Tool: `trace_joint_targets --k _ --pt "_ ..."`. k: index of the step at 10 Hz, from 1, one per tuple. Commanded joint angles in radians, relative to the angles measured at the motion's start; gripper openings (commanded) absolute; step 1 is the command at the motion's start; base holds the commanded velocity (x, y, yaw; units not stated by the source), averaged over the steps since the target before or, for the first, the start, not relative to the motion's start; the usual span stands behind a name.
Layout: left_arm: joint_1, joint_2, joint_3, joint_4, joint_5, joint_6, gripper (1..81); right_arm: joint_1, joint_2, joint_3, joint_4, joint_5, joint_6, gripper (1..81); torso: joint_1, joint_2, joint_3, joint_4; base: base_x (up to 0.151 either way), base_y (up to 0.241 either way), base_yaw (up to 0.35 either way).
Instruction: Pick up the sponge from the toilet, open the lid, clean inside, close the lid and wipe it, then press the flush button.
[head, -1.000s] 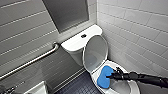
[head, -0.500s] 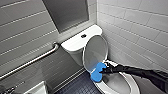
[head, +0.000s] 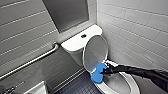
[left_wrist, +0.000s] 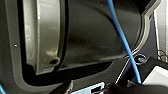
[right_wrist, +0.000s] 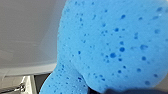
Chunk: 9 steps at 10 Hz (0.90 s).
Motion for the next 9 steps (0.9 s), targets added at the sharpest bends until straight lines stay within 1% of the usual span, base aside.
trace_joint_targets --k 1,2,3,4,6,7,8,9 --pt "0.033 0.0 0.014 0.005 0.094 0.0 81.1 0.093 -0.24 0.545 -0.373 -0.148 0.378 1.0 0.0 0.0 0.0 0.0 0.0 0.0 0.0" --pt "0.033 0.0 0.014 0.005 0.096 0.0 81.1 0.093 -0.272 0.616 -0.455 -0.148 0.455 1.0 0.0 0.0 0.0 0.0 0.0 0.0 0.0" --pt "0.035 0.0 0.014 0.005 0.094 0.002 81.1 0.093 -0.282 0.65 -0.513 -0.149 0.504 1.0 0.0 0.0 0.0 0.0 0.0 0.0 0.0" --pt "0.035 0.0 0.014 0.005 0.094 0.002 81.1 0.08 -0.282 0.655 -0.537 -0.151 0.528 1.0 0.0 0.0 0.0 0.0 0.0 0.0 0.0" --pt "0.035 0.002 0.016 0.003 0.094 0.0 81.1 0.024 -0.282 0.605 -0.543 -0.146 0.532 1.0 0.0 0.0 0.0 0.0 0.0 0.0 0.0" --pt "0.035 0.002 0.016 0.003 0.096 0.0 81.1 -0.008 -0.282 0.572 -0.544 -0.119 0.532 1.0 0.0 0.0 0.0 0.0 0.0 0.0 0.0" --pt "0.035 0.0 0.016 0.003 0.096 0.002 81.1 -0.04 -0.283 0.53 -0.543 -0.07 0.54 1.0 0.0 0.0 0.0 0.0 0.0 0.0 0.0" --pt "0.036 0.0 0.016 0.003 0.096 0.002 81.1 -0.078 -0.291 0.476 -0.541 -0.005 0.598 1.0 0.0 0.0 0.0 0.0 0.0 0.0 0.0"
